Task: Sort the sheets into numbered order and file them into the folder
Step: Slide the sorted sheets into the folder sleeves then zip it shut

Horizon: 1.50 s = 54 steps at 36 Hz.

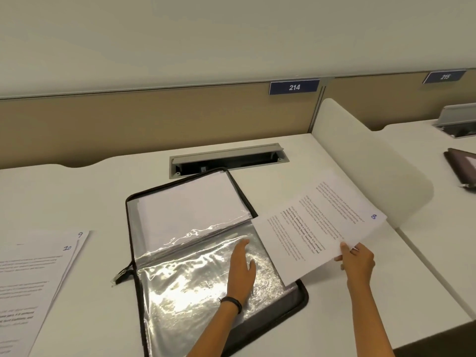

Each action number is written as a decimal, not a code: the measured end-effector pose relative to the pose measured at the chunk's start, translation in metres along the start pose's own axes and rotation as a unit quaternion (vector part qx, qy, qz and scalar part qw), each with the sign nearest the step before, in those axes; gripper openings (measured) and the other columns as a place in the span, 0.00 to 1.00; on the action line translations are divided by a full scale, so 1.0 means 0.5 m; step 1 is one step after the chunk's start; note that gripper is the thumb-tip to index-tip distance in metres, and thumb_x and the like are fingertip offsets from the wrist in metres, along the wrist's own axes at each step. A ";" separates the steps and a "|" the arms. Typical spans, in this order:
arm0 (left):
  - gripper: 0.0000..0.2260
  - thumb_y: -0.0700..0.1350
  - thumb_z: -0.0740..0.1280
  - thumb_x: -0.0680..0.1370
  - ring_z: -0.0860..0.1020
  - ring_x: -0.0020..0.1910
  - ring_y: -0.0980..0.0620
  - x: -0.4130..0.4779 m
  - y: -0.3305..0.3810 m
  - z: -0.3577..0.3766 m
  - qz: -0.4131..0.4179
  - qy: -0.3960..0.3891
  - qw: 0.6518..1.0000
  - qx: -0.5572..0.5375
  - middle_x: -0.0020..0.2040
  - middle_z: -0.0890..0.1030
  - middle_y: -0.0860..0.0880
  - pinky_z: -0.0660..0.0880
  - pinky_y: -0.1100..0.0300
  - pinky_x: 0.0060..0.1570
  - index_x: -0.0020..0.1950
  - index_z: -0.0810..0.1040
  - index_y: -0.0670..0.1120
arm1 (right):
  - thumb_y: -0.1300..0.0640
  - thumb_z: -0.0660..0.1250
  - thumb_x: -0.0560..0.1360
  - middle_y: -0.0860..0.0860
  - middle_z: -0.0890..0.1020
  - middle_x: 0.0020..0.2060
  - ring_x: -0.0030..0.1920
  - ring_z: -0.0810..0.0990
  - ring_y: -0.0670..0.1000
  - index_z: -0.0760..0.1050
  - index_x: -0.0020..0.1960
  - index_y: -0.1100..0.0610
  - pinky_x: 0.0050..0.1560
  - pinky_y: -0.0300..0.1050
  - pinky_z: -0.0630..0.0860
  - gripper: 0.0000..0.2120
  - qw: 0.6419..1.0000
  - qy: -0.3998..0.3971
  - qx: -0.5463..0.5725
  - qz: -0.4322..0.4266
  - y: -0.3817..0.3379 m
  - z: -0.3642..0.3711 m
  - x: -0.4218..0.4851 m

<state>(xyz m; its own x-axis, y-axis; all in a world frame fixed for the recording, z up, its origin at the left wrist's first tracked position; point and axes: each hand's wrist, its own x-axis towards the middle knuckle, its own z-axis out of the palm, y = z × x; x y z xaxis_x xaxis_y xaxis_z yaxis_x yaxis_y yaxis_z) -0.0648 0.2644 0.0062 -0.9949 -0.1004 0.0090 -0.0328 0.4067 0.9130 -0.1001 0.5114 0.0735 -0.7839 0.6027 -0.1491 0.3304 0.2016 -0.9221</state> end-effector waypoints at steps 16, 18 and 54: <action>0.40 0.73 0.43 0.74 0.33 0.74 0.57 0.019 -0.021 0.087 0.051 -0.042 0.961 0.268 0.77 0.47 0.47 0.31 0.58 0.71 0.77 0.52 0.46 | 0.65 0.62 0.78 0.56 0.80 0.48 0.27 0.81 0.43 0.71 0.63 0.62 0.25 0.35 0.76 0.14 0.988 -0.048 0.147 0.010 0.002 -0.006 0.036; 0.37 0.70 0.46 0.76 0.34 0.75 0.56 0.020 -0.028 0.088 0.038 -0.060 0.956 0.286 0.77 0.51 0.45 0.34 0.56 0.72 0.76 0.54 0.46 | 0.65 0.62 0.78 0.56 0.80 0.47 0.27 0.81 0.43 0.71 0.64 0.62 0.26 0.35 0.77 0.14 0.987 -0.050 0.150 0.006 0.004 -0.005 0.034; 0.36 0.74 0.34 0.71 0.45 0.75 0.59 0.016 -0.007 0.077 0.018 0.010 0.993 0.117 0.74 0.51 0.58 0.34 0.73 0.68 0.72 0.57 0.58 | 0.63 0.61 0.79 0.56 0.79 0.53 0.33 0.83 0.43 0.68 0.68 0.61 0.30 0.37 0.79 0.17 0.987 -0.073 0.140 -0.019 0.034 0.022 0.015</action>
<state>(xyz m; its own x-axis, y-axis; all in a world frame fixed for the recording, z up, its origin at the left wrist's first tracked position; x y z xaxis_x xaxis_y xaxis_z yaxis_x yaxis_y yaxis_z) -0.0763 0.2970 -0.0128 -0.9939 -0.0984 0.0506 -0.0201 0.6102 0.7920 -0.1062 0.5107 0.0525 -0.8668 0.4776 -0.1436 0.1568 -0.0123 -0.9876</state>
